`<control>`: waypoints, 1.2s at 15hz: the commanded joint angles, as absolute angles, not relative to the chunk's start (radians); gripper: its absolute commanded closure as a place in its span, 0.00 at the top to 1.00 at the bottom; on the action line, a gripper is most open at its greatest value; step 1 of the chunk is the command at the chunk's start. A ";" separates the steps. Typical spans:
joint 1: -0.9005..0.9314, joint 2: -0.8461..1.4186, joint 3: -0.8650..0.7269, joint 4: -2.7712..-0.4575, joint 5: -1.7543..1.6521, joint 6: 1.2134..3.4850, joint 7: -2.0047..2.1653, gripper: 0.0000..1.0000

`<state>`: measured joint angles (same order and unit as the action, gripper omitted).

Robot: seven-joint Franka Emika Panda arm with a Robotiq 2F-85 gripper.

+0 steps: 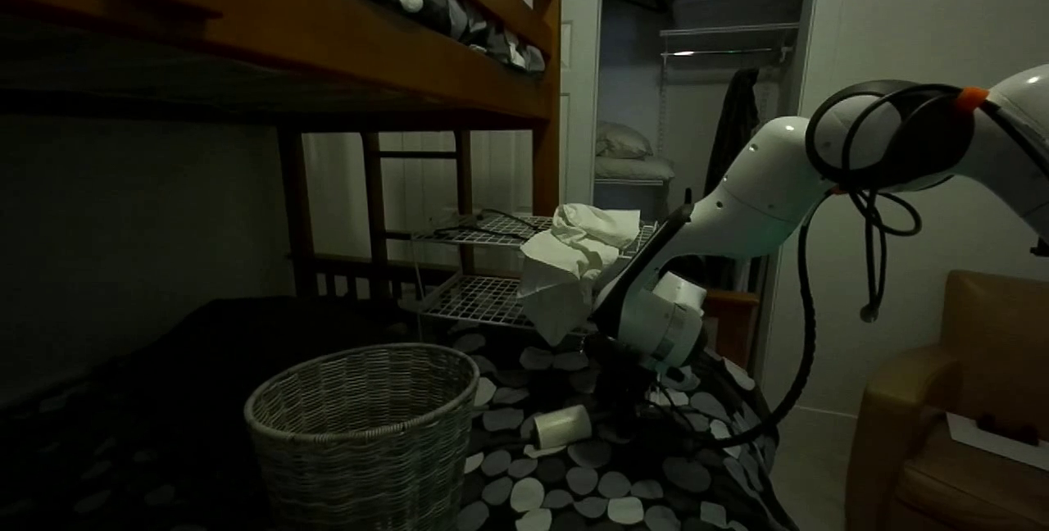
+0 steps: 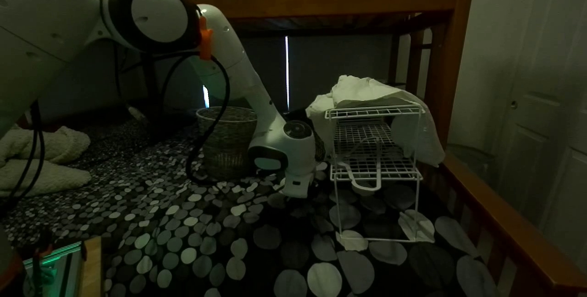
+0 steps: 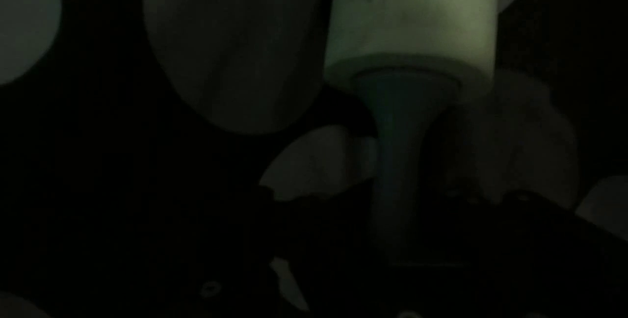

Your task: Pick up the lint roller and put it in the basket

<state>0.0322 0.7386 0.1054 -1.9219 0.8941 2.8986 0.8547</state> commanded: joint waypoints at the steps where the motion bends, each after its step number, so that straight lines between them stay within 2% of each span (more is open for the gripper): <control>1: 0.077 0.580 0.127 -2.014 0.883 2.876 0.750 0.00; 6: 0.021 0.417 0.258 -2.066 0.929 2.818 0.519 0.00; 10: -0.052 0.286 0.333 -2.110 0.973 2.654 0.316 0.00; 14: 0.001 0.143 0.191 -2.175 0.927 2.455 0.247 0.00; 18: 0.021 0.081 0.158 -2.165 1.017 2.465 0.115 0.00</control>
<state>-0.0055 0.1474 0.1829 -2.1415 0.9458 2.4614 0.1912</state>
